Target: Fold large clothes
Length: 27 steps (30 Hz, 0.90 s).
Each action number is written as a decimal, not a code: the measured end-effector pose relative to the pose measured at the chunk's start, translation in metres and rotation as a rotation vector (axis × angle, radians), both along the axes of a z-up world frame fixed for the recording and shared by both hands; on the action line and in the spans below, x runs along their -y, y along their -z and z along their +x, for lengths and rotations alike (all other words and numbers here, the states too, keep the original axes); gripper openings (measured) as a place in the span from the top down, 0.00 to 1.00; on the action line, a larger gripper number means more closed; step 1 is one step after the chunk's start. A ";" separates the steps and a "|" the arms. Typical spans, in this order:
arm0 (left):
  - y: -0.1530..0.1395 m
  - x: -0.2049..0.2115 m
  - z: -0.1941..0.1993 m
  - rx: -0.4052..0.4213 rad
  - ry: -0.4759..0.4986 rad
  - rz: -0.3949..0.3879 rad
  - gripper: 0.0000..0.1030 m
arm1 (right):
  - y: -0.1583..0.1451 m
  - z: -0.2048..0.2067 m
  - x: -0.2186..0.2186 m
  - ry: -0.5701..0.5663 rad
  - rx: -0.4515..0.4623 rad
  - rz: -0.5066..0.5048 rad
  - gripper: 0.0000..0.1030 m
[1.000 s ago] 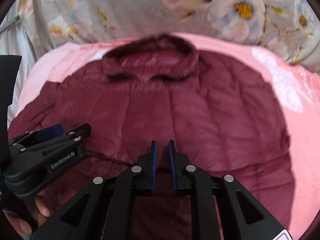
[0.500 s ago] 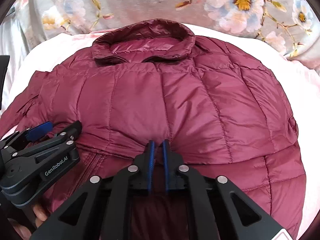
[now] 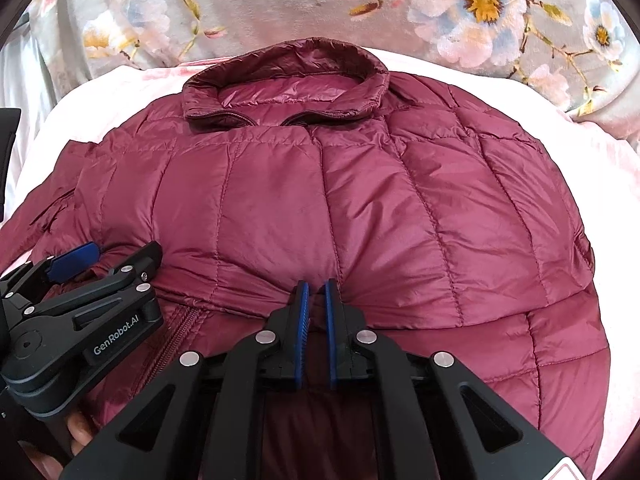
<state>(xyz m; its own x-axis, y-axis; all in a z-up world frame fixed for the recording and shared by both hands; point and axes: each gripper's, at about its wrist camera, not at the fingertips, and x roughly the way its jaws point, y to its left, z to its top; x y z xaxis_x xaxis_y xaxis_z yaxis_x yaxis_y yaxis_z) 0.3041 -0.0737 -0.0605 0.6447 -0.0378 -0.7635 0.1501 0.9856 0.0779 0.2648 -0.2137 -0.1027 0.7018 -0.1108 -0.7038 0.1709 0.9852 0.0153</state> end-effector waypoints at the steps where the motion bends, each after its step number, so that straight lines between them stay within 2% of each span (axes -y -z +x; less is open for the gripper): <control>1: 0.000 -0.001 0.000 -0.001 -0.003 -0.001 0.32 | 0.000 0.000 0.000 0.001 0.000 0.002 0.96; 4: 0.000 -0.003 0.001 -0.004 -0.012 -0.009 0.28 | 0.000 0.000 0.002 0.004 0.004 0.014 0.96; 7: -0.003 -0.015 0.000 -0.006 -0.019 -0.086 0.27 | -0.004 -0.005 0.010 0.054 0.034 0.035 0.97; 8: -0.008 -0.028 -0.004 0.001 -0.037 -0.141 0.27 | -0.009 -0.012 0.014 0.115 0.062 0.015 0.97; 9: -0.013 -0.038 -0.007 0.004 -0.053 -0.168 0.27 | -0.013 -0.018 0.015 0.142 0.090 0.001 0.91; 11: -0.024 -0.065 -0.017 0.006 -0.080 -0.219 0.26 | -0.023 -0.029 0.009 0.132 0.119 -0.037 0.86; 13: -0.037 -0.098 -0.027 0.025 -0.124 -0.246 0.19 | -0.029 -0.034 -0.003 0.088 0.113 -0.017 0.86; 15: -0.049 -0.142 -0.033 0.051 -0.193 -0.253 0.16 | -0.032 -0.033 -0.019 0.032 0.096 0.014 0.86; 19: -0.054 -0.234 -0.034 0.047 -0.368 -0.280 0.15 | -0.030 -0.019 -0.053 -0.042 0.082 -0.032 0.86; 23: -0.040 -0.338 -0.032 0.021 -0.594 -0.317 0.15 | -0.013 -0.002 -0.072 -0.066 0.031 -0.062 0.86; 27: -0.021 -0.418 -0.033 0.001 -0.773 -0.424 0.15 | -0.006 0.001 -0.068 -0.046 0.014 -0.054 0.83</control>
<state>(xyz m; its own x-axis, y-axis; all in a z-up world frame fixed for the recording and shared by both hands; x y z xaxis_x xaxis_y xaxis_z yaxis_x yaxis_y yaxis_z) 0.2709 0.3448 -0.0391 0.6078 0.1295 -0.7835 -0.5709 0.7571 -0.3177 0.2660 -0.1456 -0.0965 0.7167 -0.1152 -0.6878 0.1253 0.9915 -0.0355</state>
